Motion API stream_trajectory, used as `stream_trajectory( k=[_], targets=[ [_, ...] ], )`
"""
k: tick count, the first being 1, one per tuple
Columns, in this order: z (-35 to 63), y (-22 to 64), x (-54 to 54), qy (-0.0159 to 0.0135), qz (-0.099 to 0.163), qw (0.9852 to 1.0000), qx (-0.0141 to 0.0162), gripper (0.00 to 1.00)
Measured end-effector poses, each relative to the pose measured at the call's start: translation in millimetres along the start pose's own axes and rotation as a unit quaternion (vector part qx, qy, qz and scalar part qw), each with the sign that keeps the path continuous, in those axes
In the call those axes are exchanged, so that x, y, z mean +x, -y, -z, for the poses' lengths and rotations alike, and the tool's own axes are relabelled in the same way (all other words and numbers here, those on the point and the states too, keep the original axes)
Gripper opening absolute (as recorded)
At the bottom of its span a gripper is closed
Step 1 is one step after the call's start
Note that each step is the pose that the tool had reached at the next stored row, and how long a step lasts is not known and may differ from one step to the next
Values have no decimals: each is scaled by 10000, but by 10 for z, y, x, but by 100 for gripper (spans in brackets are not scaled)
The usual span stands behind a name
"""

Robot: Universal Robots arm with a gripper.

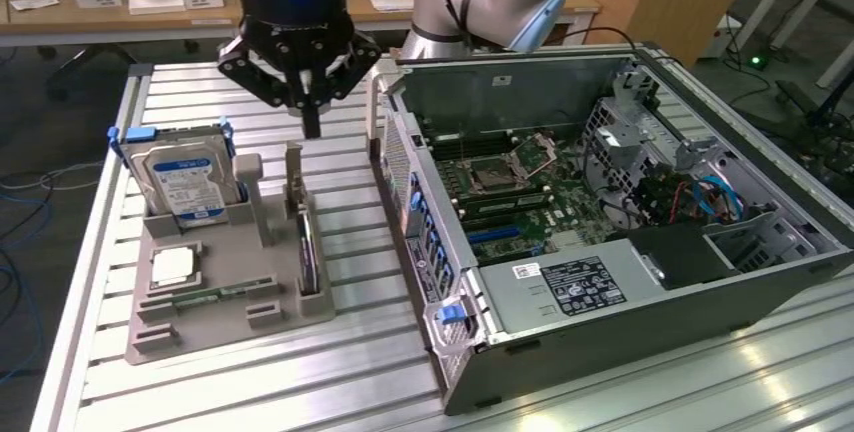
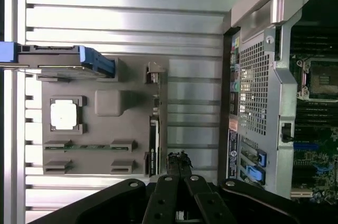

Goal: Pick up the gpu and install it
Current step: 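Reach for the gpu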

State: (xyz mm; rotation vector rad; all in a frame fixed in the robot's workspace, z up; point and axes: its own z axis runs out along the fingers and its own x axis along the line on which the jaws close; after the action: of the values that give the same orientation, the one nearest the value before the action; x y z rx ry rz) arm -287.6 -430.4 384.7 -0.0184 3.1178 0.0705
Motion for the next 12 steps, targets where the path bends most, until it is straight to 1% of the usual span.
stream_trajectory(
  k=[8,12],
  targets=[
    [7,39,262,0,12,10000,-1,11],
    [7,39,279,0,12,10000,-1,11]
  ],
)
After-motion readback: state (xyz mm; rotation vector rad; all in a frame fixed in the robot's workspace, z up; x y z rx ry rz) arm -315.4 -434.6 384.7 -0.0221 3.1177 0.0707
